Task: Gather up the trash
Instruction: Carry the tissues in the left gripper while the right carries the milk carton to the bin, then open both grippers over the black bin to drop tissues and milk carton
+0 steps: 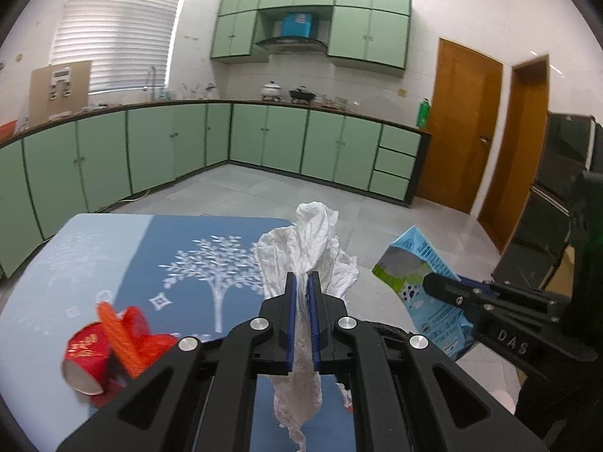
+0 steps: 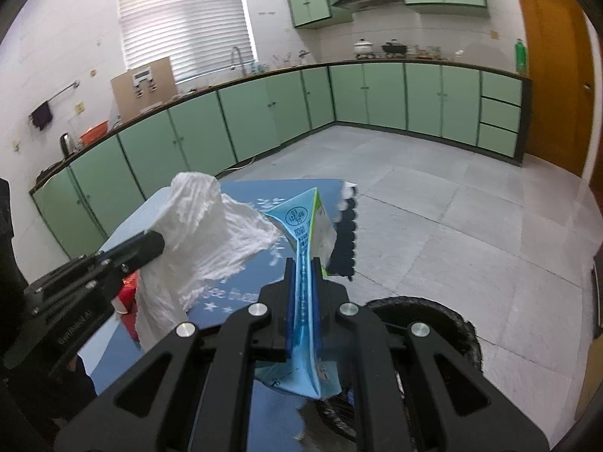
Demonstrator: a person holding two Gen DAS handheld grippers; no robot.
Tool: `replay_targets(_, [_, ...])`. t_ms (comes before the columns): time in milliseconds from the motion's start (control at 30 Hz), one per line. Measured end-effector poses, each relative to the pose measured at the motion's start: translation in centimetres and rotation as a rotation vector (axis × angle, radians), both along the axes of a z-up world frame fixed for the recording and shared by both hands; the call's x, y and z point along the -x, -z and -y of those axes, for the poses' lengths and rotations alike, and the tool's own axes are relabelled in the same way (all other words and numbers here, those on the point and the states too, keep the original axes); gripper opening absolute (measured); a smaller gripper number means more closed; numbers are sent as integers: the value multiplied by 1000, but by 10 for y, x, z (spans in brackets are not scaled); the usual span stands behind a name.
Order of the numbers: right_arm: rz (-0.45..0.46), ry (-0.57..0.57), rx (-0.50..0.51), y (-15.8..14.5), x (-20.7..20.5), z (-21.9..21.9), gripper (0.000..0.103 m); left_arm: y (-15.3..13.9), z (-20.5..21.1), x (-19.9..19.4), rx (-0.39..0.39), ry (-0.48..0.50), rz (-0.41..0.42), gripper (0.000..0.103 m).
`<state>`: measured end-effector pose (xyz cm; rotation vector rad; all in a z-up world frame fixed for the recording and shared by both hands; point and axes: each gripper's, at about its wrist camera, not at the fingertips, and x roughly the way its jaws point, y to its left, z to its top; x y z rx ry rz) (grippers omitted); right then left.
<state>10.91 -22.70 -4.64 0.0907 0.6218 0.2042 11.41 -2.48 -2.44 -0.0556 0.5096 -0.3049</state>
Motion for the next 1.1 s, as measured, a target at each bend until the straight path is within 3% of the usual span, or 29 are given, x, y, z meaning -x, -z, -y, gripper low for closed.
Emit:
replay_targets(433, [-27,170,9,29,14,80,7,31,90,-12,-48,147,-22,6])
replay_targets(967, [-161,271,26,110,-17,130,7,95,157,-56,-100,274,-175,7])
replay_targets(1033, [-177,278,33,117,-22,135,10,100,161,-61,-101,279,-187,13])
replay_targets(1100, [-192,292,36,122,-29,139,17,105,164,-66,-111,273,-199,42])
